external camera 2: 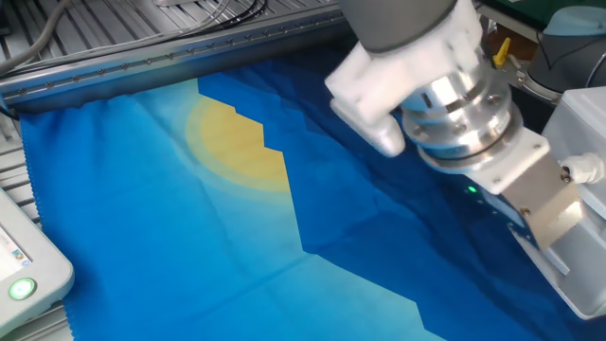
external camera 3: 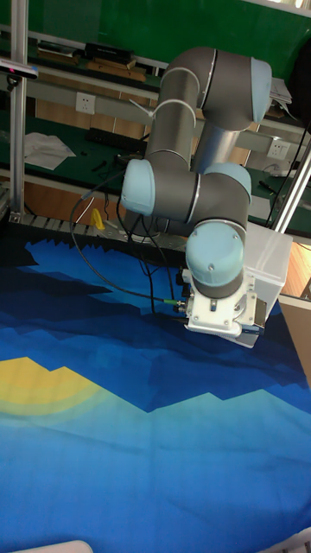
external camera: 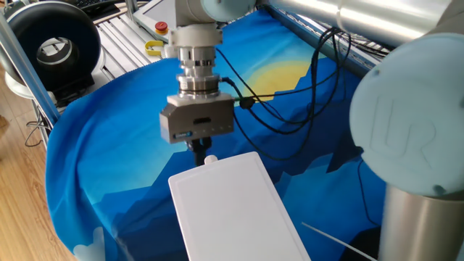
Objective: Grasp the handle and open the drawer
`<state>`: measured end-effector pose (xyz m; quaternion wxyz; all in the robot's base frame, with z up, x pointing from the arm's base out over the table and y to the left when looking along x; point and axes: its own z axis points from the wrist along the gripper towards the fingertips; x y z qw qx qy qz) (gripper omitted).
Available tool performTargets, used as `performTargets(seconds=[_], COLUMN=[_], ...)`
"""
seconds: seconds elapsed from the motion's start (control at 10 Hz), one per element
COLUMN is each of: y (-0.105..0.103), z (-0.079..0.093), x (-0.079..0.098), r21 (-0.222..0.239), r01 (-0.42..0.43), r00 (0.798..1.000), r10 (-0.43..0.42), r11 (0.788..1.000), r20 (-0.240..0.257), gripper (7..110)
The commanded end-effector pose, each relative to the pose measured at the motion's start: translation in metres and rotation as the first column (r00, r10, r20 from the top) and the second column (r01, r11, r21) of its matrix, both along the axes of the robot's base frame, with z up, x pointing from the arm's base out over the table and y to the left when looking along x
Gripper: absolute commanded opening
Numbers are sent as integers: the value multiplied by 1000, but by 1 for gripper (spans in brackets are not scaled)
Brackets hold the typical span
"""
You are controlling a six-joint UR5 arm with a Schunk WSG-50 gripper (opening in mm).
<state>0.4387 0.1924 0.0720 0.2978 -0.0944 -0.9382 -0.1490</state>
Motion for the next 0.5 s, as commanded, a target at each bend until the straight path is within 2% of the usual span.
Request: performTargets(seconds=[0.0,0.1,0.2,0.3,0.4], y=[-10,-16,-10,2,11], z=[7,8,6,4,9], x=[-19,-16,-13,-9,-9], r21=[-34,-35,-23,10,46], r01=[-26,-19,10,43,64], r00=[997,997,998,997,996], r10=[23,16,-12,-43,-60], r11=[999,999,1000,999,997], r20=[-78,-71,-66,-58,-70], gripper=[7,7,7,7,7])
